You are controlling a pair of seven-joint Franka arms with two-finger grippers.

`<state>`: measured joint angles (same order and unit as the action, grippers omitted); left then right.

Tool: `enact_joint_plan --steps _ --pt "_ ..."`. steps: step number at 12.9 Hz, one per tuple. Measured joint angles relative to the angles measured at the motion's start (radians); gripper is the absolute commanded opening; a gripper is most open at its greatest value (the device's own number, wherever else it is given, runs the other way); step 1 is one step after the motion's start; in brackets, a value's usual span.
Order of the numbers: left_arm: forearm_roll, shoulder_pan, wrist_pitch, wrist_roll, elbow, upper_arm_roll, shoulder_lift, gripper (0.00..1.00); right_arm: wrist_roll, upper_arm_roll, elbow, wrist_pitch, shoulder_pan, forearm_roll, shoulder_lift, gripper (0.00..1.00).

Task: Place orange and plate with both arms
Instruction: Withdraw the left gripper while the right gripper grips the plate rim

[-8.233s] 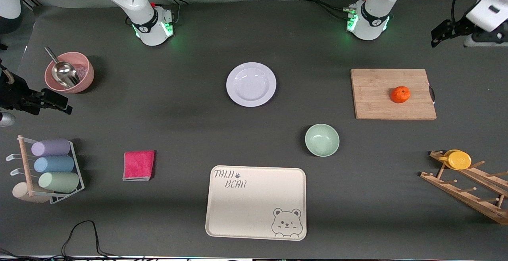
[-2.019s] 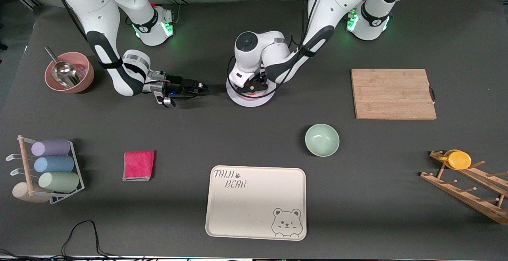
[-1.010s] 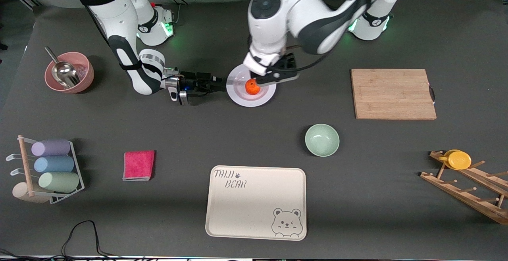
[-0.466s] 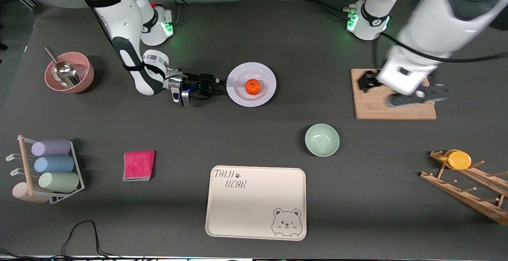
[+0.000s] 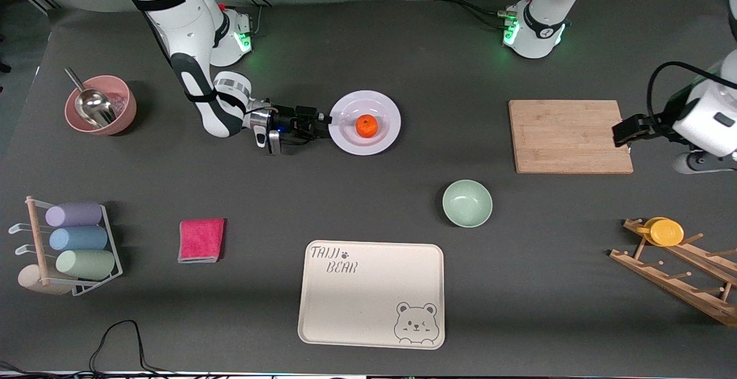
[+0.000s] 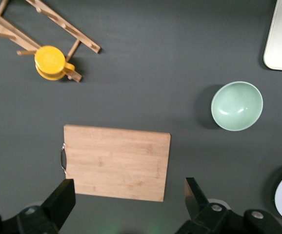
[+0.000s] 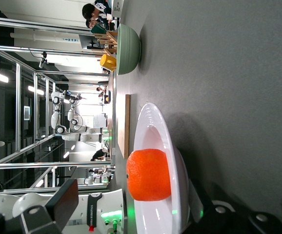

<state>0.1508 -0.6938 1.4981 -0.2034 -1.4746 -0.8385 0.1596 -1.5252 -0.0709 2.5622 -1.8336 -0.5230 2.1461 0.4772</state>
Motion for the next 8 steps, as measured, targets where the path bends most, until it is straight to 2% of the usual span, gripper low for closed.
enact_joint_plan --steps 2,3,5,8 --pt "-0.032 0.011 0.044 0.056 0.0 0.061 0.0 1.0 -0.02 0.0 -0.002 0.016 -0.006 0.016 0.013 0.97" --pt "-0.061 0.067 0.06 0.088 0.0 0.143 -0.001 1.0 -0.023 0.0 -0.003 0.028 -0.012 0.025 0.019 0.93" --pt "-0.081 0.257 0.088 0.132 0.0 0.369 -0.004 1.0 -0.026 0.0 -0.004 0.043 -0.02 0.035 0.028 0.79" --pt "-0.087 0.528 0.097 0.146 -0.003 0.636 -0.028 1.0 -0.059 0.0 -0.006 0.049 -0.026 0.041 0.041 0.69"
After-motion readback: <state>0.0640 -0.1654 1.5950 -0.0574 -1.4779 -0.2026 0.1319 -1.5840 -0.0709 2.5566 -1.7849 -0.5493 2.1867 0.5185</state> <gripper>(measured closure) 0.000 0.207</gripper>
